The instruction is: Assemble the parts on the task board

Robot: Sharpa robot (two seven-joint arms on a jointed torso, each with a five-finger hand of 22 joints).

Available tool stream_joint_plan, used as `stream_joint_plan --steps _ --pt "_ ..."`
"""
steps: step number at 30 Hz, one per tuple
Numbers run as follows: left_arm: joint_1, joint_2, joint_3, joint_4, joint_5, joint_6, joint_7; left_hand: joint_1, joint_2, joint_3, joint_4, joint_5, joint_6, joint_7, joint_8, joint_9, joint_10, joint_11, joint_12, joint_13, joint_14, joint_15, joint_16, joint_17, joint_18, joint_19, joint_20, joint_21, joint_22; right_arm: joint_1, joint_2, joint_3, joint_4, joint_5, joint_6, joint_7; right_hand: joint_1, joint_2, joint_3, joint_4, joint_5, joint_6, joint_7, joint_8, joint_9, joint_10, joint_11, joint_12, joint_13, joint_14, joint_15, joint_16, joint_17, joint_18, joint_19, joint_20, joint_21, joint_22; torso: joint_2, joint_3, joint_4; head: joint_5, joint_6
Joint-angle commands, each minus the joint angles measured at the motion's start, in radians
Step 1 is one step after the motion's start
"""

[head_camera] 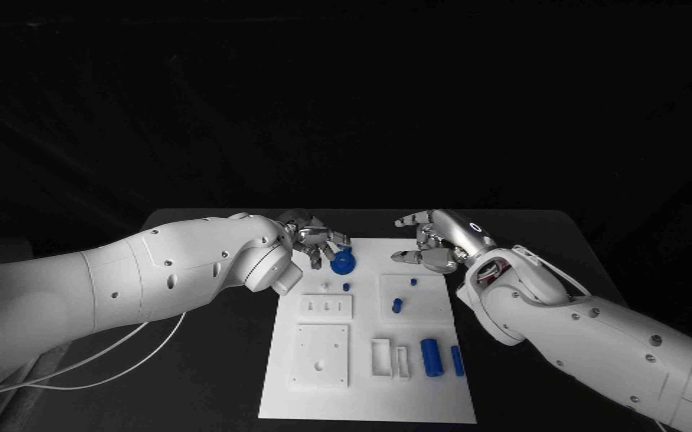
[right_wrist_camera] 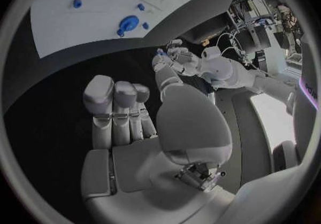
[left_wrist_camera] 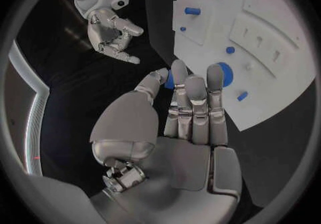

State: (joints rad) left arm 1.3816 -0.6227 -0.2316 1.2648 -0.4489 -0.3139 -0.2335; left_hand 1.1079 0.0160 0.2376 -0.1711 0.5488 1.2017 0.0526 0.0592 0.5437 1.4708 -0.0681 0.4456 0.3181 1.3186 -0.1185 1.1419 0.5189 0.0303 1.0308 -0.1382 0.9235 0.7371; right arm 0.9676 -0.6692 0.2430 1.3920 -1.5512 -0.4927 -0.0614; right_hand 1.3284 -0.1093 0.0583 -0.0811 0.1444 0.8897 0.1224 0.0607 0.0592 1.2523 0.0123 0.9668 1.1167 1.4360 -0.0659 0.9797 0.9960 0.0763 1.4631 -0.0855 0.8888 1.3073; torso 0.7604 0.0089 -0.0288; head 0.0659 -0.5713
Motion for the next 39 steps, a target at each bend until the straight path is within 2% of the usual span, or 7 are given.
stream_joint_plan --steps 1,6,12,18,27,34,39 --pt "-0.008 -0.001 0.000 -0.002 -0.071 -0.013 -0.050 0.005 0.014 0.007 -0.020 0.008 0.078 -0.072 0.008 0.282 0.036 -0.013 0.028 0.027 -0.007 -0.010 0.036 0.008 -0.008 -0.004 -0.007 0.018 0.018 -0.002 -0.021 0.013 0.018 0.033 -0.001 0.009 0.009 0.002 -0.005 -0.003 0.009 0.009 0.000 -0.003 -0.001 -0.004 -0.001 -0.007 -0.002 -0.001 0.004 -0.006 -0.001 0.011 0.013 0.006 -0.004 0.109 -0.004 0.0034 -0.0079 0.003 -0.010" --pt "-0.033 0.007 -0.006 -0.025 -0.133 -0.017 -0.098 0.002 0.011 0.004 -0.019 0.006 0.091 -0.077 0.007 0.286 0.039 -0.019 0.066 0.061 0.006 -0.016 0.071 0.003 -0.005 0.005 -0.013 0.038 0.038 -0.004 -0.049 0.041 0.026 0.065 0.006 0.004 0.007 0.006 -0.006 -0.007 0.026 0.014 0.000 -0.003 -0.001 -0.005 -0.002 -0.006 -0.004 -0.002 0.003 -0.006 -0.001 0.011 0.012 0.005 -0.005 0.109 -0.011 0.0092 -0.0142 0.010 -0.028" --pt "-0.066 0.016 -0.009 -0.048 -0.207 -0.019 -0.151 0.001 0.009 -0.001 -0.016 0.017 0.108 -0.084 0.010 0.303 0.041 -0.022 0.115 0.102 0.019 -0.024 0.101 0.005 -0.007 0.034 -0.020 0.025 0.057 -0.004 -0.063 0.053 0.027 0.089 0.011 0.002 0.002 0.010 -0.009 -0.013 0.038 0.018 0.000 -0.002 -0.001 -0.006 -0.002 -0.007 -0.006 -0.003 0.003 -0.009 -0.004 0.011 0.011 0.005 -0.011 0.107 -0.018 0.0139 -0.0158 0.025 -0.045" --pt "-0.093 0.023 -0.009 -0.066 -0.266 0.002 -0.189 -0.043 0.011 0.032 -0.052 0.101 0.114 -0.090 0.011 0.406 0.042 -0.027 0.161 0.126 0.036 -0.032 0.129 0.031 -0.006 0.054 -0.029 0.017 0.095 -0.005 -0.064 0.058 0.024 0.098 0.015 0.002 0.001 0.011 -0.009 -0.014 0.042 0.018 0.000 -0.003 -0.001 -0.007 -0.002 -0.009 -0.009 -0.003 0.003 -0.011 -0.005 0.012 0.010 0.005 -0.017 0.106 -0.023 0.0184 -0.0152 0.031 -0.061" --pt "-0.127 0.044 -0.009 -0.087 -0.319 0.007 -0.202 -0.074 0.023 0.037 -0.079 0.127 0.134 -0.099 0.013 0.452 0.044 -0.034 0.182 0.128 0.054 -0.036 0.149 0.083 -0.007 0.073 -0.032 -0.015 0.148 -0.004 -0.059 0.059 0.013 0.104 0.024 -0.002 -0.003 0.025 -0.006 -0.017 0.036 0.019 0.000 -0.003 -0.001 -0.007 -0.002 -0.009 -0.011 -0.003 0.003 -0.014 -0.007 0.012 0.011 0.005 -0.021 0.106 -0.031 0.0243 -0.0152 0.040 -0.098" --pt "-0.140 0.054 -0.009 -0.090 -0.377 0.010 -0.205 -0.091 0.026 0.049 -0.099 0.142 0.140 -0.101 0.009 0.470 0.043 -0.035 0.198 0.111 0.063 -0.038 0.144 0.107 -0.009 0.088 -0.035 -0.045 0.188 -0.004 -0.054 0.060 0.007 0.106 0.028 -0.003 -0.012 0.030 0.001 -0.028 0.047 0.021 0.000 -0.002 -0.001 -0.009 -0.003 -0.009 -0.013 -0.003 0.003 -0.013 -0.007 0.012 0.011 0.005 -0.023 0.106 -0.032 0.0252 -0.0150 0.044 -0.110" --pt "-0.150 0.062 -0.009 -0.096 -0.419 0.006 -0.219 -0.094 0.024 0.053 -0.100 0.147 0.141 -0.101 0.010 0.474 0.043 -0.035 0.201 0.108 0.064 -0.039 0.141 0.116 -0.010 0.094 -0.035 -0.065 0.214 -0.004 -0.051 0.060 0.005 0.107 0.029 -0.003 -0.015 0.031 0.002 -0.028 0.060 0.020 0.000 -0.003 -0.001 -0.009 -0.003 -0.009 -0.014 -0.003 0.003 -0.015 -0.009 0.012 0.011 0.005 -0.025 0.105 -0.036 0.0293 -0.0122 0.045 -0.117"
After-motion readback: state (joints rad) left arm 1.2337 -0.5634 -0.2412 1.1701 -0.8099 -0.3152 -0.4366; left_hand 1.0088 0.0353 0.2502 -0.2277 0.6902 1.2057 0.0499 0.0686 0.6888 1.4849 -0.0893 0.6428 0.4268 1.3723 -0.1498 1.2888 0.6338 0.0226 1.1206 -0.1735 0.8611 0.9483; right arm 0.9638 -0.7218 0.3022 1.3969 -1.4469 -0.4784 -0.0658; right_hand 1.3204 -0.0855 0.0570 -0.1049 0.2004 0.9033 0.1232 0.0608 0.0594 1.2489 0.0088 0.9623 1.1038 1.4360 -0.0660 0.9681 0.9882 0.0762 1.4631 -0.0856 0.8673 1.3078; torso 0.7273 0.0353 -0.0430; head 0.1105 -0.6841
